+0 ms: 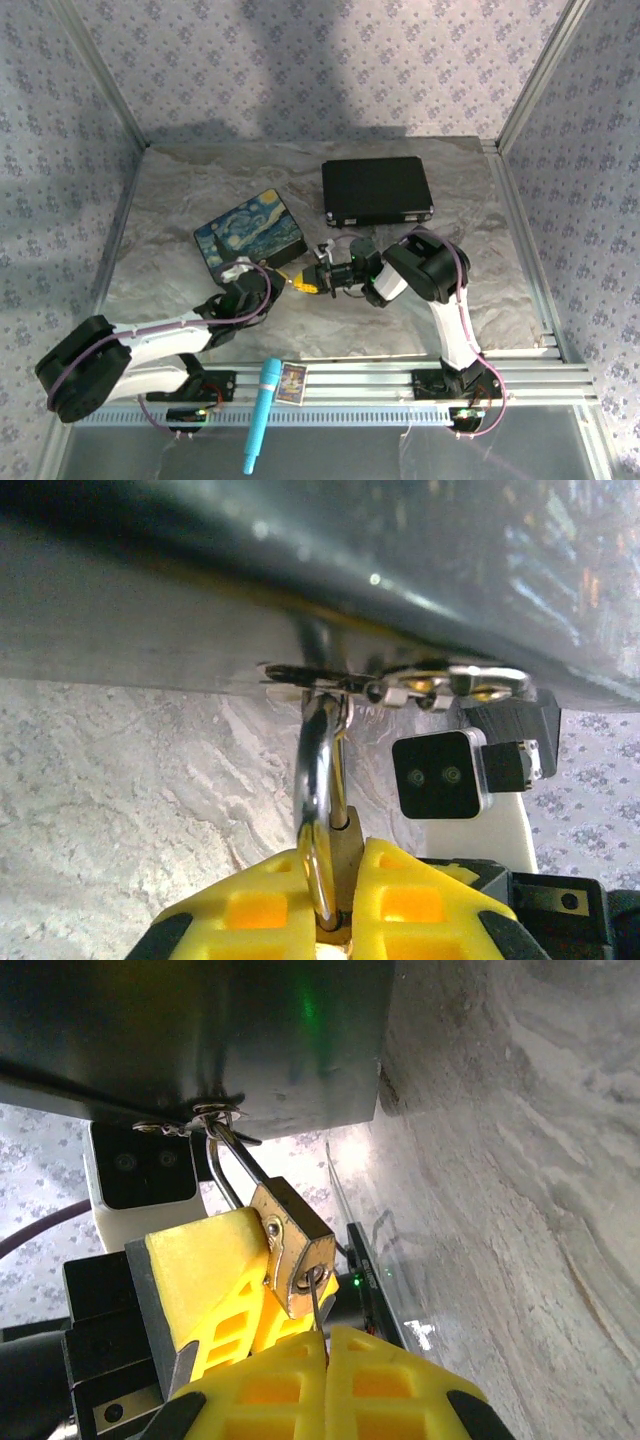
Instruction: Unlock a padlock with a key
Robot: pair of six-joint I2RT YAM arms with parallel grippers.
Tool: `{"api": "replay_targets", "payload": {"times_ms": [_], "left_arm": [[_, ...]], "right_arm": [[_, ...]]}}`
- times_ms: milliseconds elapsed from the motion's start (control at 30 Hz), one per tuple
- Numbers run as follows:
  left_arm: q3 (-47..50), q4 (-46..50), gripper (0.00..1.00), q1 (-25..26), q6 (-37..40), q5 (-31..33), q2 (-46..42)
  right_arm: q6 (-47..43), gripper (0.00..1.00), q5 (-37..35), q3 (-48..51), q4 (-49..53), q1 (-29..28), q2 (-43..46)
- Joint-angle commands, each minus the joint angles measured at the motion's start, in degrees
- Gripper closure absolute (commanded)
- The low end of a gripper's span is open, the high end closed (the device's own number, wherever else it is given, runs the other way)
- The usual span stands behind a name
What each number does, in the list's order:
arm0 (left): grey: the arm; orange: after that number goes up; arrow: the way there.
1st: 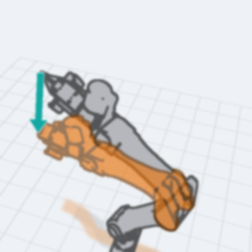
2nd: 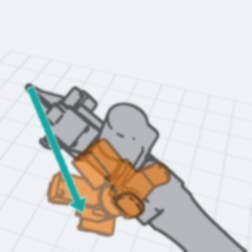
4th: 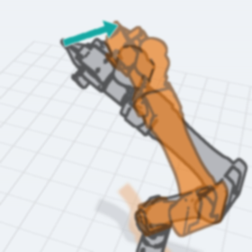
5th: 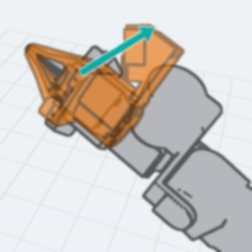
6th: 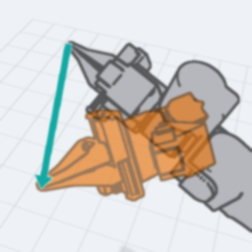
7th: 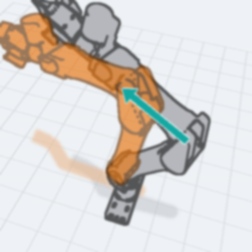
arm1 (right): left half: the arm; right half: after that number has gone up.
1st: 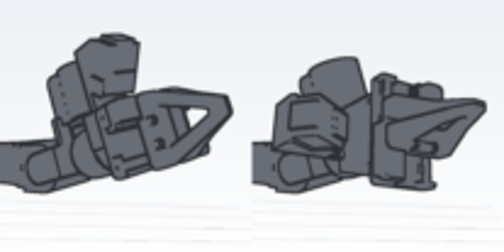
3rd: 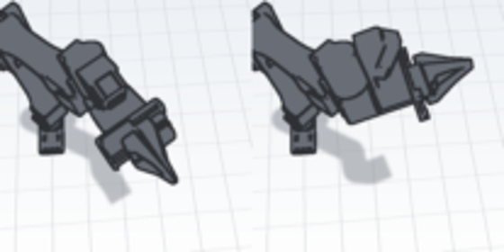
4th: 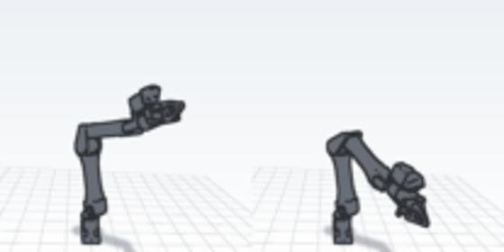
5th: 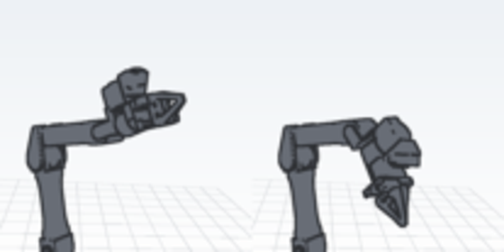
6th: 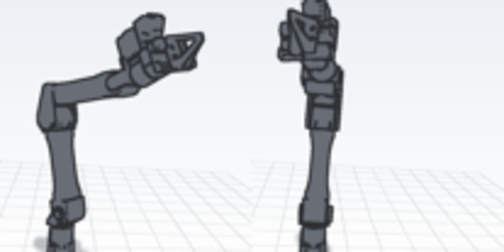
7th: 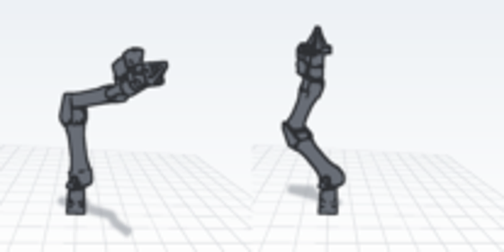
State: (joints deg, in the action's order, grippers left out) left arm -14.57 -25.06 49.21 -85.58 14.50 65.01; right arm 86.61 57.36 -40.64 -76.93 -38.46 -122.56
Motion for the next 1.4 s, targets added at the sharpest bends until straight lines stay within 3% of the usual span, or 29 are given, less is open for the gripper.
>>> {"api": "replay_targets", "payload": {"times_ms": [0, 400, 767, 1000, 1367], "left_arm": [[-2.2, -8.8, 1.0, 1.6, -1.2, -10.3, -0.2], [-5.9, 3.5, 1.0, 1.2, 1.7, -7.5, -1.2], [-9.4, 3.9, 1.0, -1.0, 8.1, -10.6, -3.6], [-7.5, -1.8, 1.0, -1.0, 6.2, -11.0, -1.4], [-6.9, 1.7, 1.0, -3.1, 2.7, -9.8, -3.0]], "right_arm": [[-1.6, 1.0, 0.5, -3.2, -2.6, 1.2, -3.2], [-3.5, 1.0, 1.8, -3.3, -2.7, 3.4, -6.2], [-2.3, 1.0, -0.3, -6.0, -2.6, 2.6, -3.4], [-1.6, 1.0, -2.6, -6.4, -2.7, 1.0, -2.3], [-1.8, 1.0, -7.9, -2.3, -2.7, -0.3, 1.7]]}}
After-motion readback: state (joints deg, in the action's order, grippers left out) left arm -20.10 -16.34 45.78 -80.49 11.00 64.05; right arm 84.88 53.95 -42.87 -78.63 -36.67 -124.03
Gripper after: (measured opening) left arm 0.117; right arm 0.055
